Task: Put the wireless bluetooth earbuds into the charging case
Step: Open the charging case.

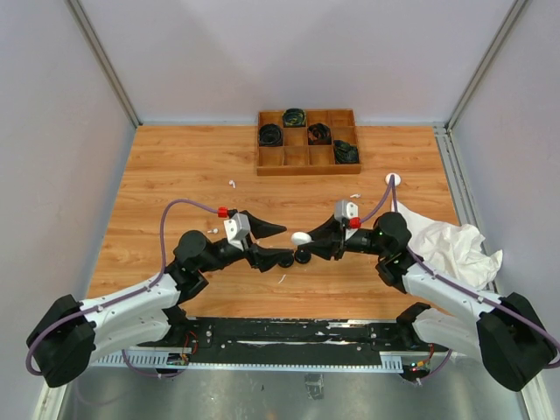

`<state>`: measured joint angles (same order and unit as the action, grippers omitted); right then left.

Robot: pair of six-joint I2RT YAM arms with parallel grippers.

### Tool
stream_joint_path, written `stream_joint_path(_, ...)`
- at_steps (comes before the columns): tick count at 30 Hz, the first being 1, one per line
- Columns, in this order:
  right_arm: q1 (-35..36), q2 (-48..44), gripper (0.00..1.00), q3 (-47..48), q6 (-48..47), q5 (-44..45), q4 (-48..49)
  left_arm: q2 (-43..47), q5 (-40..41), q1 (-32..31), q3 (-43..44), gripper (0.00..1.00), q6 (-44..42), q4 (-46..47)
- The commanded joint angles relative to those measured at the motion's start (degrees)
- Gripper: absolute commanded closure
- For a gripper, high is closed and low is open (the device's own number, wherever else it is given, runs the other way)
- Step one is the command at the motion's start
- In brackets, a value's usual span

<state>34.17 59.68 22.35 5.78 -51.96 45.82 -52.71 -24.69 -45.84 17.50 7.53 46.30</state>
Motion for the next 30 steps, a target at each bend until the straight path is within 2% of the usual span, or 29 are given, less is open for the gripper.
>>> stream_joint_path(1,-0.2,-1.5,0.87,-1.4,2.0,-2.1,8.0,-1.3,-1.5,1.7,2.7,0.35,2.3,3.6)
stream_joint_path(13,-0.3,-2.1,0.86,-3.0,2.5,-2.9,11.6,-5.1,-4.9,2.0,4.7,0.35,2.4,3.8)
stream_joint_path(30,-0.2,-0.1,0.85,-4.1,3.7,-5.3,17.0,-5.2,1.4,2.9,8.9,0.35,5.8,-1.3)
